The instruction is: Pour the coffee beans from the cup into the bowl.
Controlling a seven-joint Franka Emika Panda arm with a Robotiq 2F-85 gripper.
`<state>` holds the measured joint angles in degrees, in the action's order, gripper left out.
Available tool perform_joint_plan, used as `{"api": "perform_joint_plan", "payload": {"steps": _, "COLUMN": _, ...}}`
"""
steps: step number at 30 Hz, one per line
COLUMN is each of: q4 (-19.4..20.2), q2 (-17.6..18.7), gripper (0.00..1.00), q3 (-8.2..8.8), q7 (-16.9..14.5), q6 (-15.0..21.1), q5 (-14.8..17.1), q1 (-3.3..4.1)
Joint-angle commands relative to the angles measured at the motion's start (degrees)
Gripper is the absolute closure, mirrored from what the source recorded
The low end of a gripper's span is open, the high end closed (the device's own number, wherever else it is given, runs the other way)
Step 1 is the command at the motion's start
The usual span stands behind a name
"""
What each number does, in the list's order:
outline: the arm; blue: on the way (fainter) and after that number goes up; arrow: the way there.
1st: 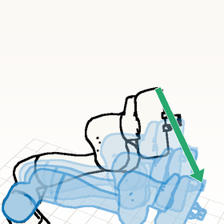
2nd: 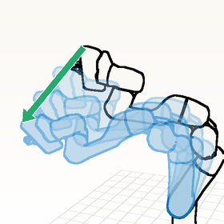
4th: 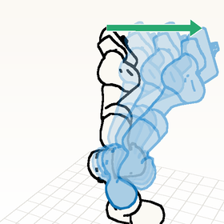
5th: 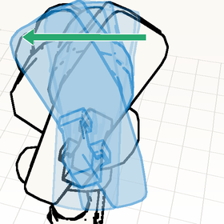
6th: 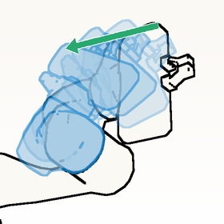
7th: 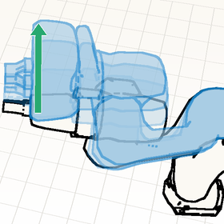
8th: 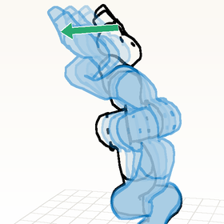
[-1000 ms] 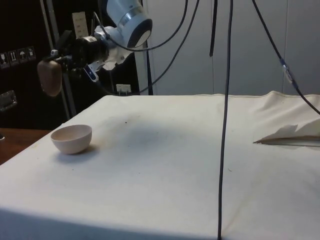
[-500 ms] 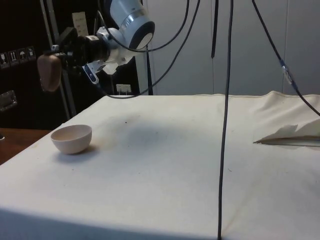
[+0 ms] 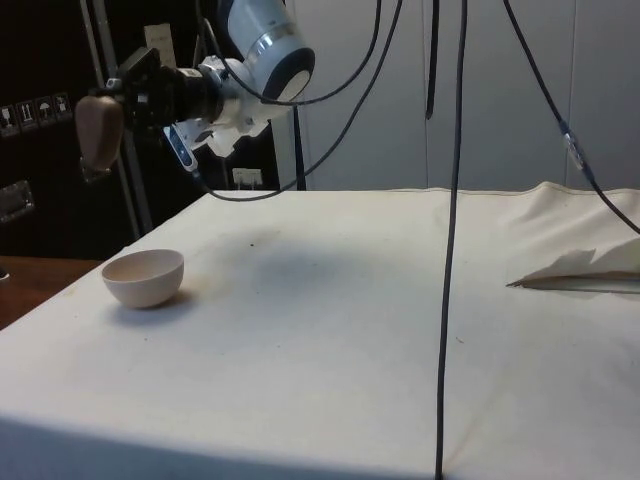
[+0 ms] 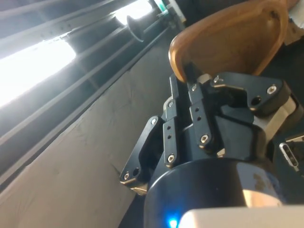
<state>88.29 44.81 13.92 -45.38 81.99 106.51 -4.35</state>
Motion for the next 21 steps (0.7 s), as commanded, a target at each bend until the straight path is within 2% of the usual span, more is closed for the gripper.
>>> {"api": "perform_joint_plan", "payload": {"steps": 1, "q4": 0.1, "q2": 0.1, "gripper": 1.00, "q3": -0.17, "q7": 0.2, "q6": -0.3, "q5": 0.5, "q1": -0.17}}
{"api": "perform_joint_plan", "payload": {"steps": 2, "q4": 0.1, "q2": 0.1, "gripper": 1.00, "q3": 0.06, "q7": 0.0, "q6": -0.2, "q5": 0.2, "q1": 0.00}}
{"api": "perform_joint_plan", "payload": {"steps": 3, "q4": 0.1, "q2": 0.0, "gripper": 1.00, "q3": -0.06, "q7": 0.3, "q6": -0.5, "q5": 0.6, "q1": -0.17}}
{"api": "perform_joint_plan", "payload": {"steps": 11, "q4": -0.1, "q2": -0.2, "gripper": 1.00, "q3": 0.63, "q7": 0.2, "q6": -1.4, "q5": 0.7, "q1": 0.06}}
{"api": "perform_joint_plan", "payload": {"steps": 19, "q4": 0.2, "q2": -1.1, "gripper": 1.00, "q3": 1.26, "q7": 1.8, "q6": 0.5, "q5": -0.7, "q1": 1.20}}
{"api": "perform_joint_plan", "payload": {"steps": 20, "q4": -0.1, "q2": -0.7, "gripper": 1.00, "q3": 0.97, "q7": 1.1, "q6": -0.7, "q5": -0.3, "q1": 0.69}}
{"api": "perform_joint_plan", "payload": {"steps": 21, "q4": 0.3, "q2": -1.3, "gripper": 1.00, "q3": 1.26, "q7": 1.9, "q6": 0.6, "q5": -0.9, "q1": 1.32}}
